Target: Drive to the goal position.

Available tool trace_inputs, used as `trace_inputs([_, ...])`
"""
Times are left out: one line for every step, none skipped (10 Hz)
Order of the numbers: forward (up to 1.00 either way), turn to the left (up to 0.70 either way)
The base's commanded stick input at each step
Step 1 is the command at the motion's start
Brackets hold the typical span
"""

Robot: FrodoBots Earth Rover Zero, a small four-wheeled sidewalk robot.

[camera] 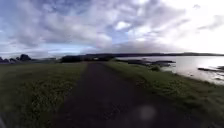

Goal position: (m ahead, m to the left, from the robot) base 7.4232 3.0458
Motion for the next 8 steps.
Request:
trace_inputs([0.7, 0.0])
trace_inputs([0.7, 0.0])
trace_inputs([0.7, 0.0])
trace_inputs([0.7, 0.0])
trace_inputs([0.7, 0.0])
trace_inputs([0.7, 0.0])
trace_inputs([0.7, 0.0])
trace_inputs([0.7, 0.0])
